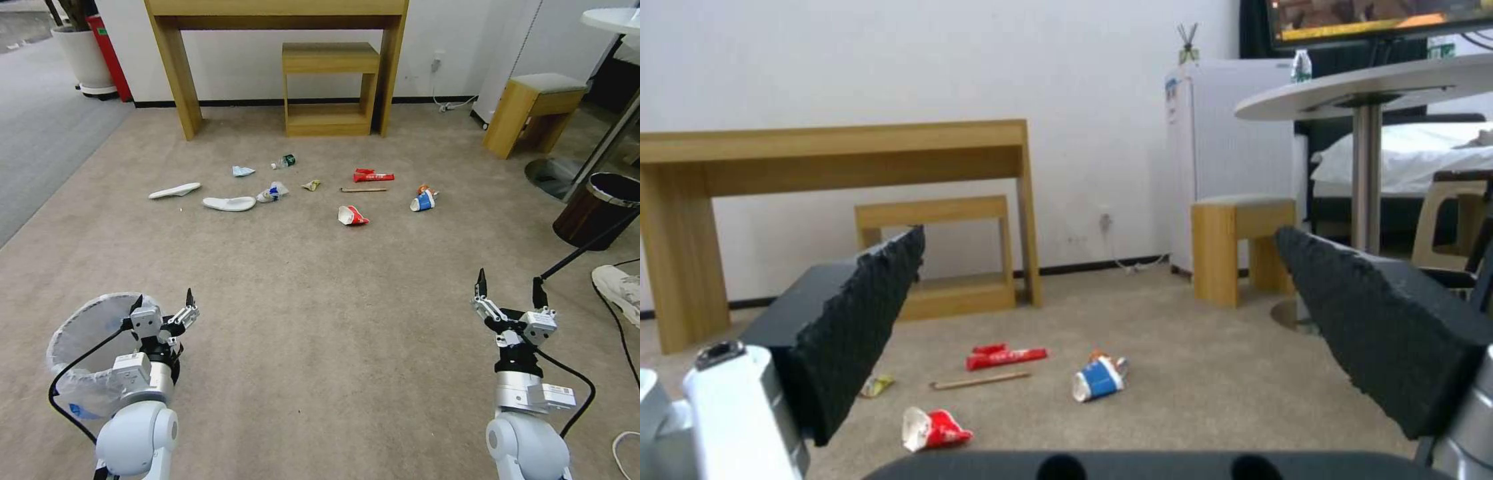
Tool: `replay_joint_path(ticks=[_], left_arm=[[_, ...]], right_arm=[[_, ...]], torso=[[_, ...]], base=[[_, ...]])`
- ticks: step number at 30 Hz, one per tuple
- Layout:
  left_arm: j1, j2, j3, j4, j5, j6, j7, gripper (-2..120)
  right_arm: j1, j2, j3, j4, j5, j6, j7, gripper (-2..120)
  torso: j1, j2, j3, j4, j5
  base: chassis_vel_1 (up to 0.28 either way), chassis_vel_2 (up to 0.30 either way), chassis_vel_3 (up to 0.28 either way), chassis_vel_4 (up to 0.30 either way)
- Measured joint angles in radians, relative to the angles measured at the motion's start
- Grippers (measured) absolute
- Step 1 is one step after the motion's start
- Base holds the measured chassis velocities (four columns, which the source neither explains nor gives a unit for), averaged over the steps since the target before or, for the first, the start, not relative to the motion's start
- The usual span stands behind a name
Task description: Pick up the trash bin and place the garbage on the floor into it.
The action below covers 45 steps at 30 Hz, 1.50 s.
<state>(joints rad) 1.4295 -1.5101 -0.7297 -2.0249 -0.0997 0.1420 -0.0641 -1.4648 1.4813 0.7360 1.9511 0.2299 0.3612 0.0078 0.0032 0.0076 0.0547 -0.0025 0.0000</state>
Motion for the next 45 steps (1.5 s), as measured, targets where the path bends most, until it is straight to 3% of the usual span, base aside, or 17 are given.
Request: replay_joint_path(ticks=[30,45], left_arm=[[-0.014,0.001,0.004,0.021,-0.001,-0.001,-0.001,100],[-0.02,0.001,0.003,0.03,0.001,-0.003,-0.001,100]], right_arm=[[0.008,0.004,0.006,-0.013,0.005,0.007,-0.009,100],[0.014,0.005,0.007,-0.029,0.003,0.014,-0.028,100]], torso=[[0.0,0.0,0.0,0.0,0.0],[0.0,0.0,0.0,0.0001,-0.0005]], base=[[0.001,0.001,-0.002,0.0],[0.15,0.152,-0.151,-0.162]])
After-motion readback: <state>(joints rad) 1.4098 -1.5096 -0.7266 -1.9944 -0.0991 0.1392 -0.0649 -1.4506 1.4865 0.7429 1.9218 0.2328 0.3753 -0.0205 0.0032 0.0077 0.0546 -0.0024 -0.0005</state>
